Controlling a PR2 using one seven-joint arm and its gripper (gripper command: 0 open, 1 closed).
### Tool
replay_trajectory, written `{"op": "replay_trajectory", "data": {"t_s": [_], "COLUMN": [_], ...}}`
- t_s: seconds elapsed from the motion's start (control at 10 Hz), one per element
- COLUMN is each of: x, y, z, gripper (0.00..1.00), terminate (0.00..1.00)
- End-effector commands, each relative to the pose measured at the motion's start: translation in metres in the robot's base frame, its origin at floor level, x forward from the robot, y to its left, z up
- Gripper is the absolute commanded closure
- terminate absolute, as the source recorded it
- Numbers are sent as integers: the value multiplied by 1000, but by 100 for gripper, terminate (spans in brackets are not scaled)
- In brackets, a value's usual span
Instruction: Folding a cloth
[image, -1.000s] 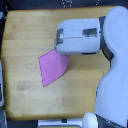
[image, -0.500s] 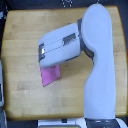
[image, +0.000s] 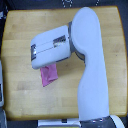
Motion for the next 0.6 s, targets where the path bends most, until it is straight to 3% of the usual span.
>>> {"op": "replay_trajectory", "data": {"t_s": [0.0, 0.2, 0.3, 0.5], "x": [9, 8, 7, 2], "y": [9, 7, 7, 10], "z": [-16, -17, -18, -24], "gripper": [100, 100, 0, 0], "terminate": [0, 0, 0, 0]}}
